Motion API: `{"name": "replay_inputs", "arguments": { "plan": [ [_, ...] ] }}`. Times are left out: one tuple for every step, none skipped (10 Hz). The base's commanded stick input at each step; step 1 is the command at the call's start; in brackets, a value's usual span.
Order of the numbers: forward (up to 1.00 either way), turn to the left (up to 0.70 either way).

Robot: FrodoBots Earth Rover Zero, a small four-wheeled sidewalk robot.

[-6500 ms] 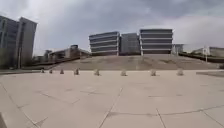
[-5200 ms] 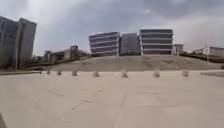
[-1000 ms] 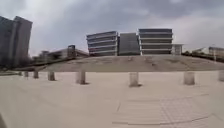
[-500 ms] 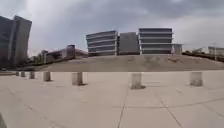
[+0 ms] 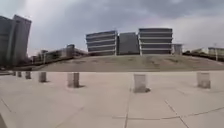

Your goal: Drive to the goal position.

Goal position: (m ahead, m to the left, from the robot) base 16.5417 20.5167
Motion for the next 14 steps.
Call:
{"name": "replay_inputs", "arguments": {
  "plan": [
    [0.70, 0.00],
    [0.70, 0.00],
    [0.70, 0.00],
    [0.70, 0.00],
    [0.70, 0.00],
    [0.70, 0.00],
    [0.70, 0.00],
    [0.70, 0.00],
    [0.70, 0.00],
    [0.70, 0.00],
    [0.70, 0.00],
    [0.70, 0.00],
    [0.70, 0.00],
    [0.70, 0.00]
  ]
}}
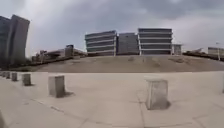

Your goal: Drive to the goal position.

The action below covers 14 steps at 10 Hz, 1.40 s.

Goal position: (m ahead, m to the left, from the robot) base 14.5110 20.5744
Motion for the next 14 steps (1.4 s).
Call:
{"name": "replay_inputs", "arguments": {
  "plan": [
    [0.70, 0.00],
    [0.70, 0.00],
    [0.70, 0.00],
    [0.70, 0.00],
    [0.70, 0.00],
    [0.70, 0.00],
    [0.70, 0.00],
    [0.70, 0.00],
    [0.70, 0.00],
    [0.70, 0.00],
    [0.70, 0.00],
    [0.70, 0.00],
    [0.70, 0.00],
    [0.70, 0.00]
  ]
}}
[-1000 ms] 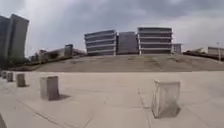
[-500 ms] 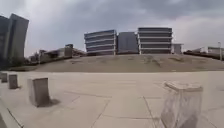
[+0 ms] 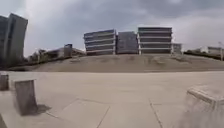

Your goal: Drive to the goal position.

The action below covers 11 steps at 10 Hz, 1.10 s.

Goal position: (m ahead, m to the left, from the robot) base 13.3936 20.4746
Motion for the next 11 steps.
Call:
{"name": "replay_inputs", "arguments": {
  "plan": [
    [0.70, 0.00],
    [0.70, 0.00],
    [0.70, 0.00],
    [0.70, 0.00],
    [0.70, 0.00],
    [0.70, 0.00],
    [0.70, 0.00],
    [0.70, 0.00],
    [0.70, 0.00],
    [0.70, 0.00],
    [0.70, 0.00]
  ]
}}
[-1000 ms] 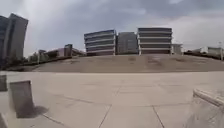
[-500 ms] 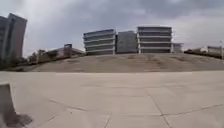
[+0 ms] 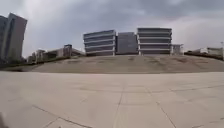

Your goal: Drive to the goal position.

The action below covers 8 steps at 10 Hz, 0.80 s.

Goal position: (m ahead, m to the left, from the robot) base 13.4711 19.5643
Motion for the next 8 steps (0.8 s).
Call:
{"name": "replay_inputs", "arguments": {
  "plan": [
    [0.70, 0.00],
    [0.70, 0.17],
    [0.70, 0.35],
    [0.70, 0.35],
    [0.70, 0.35],
    [0.70, 0.35],
    [0.70, 0.35],
    [0.70, 0.35]
  ]
}}
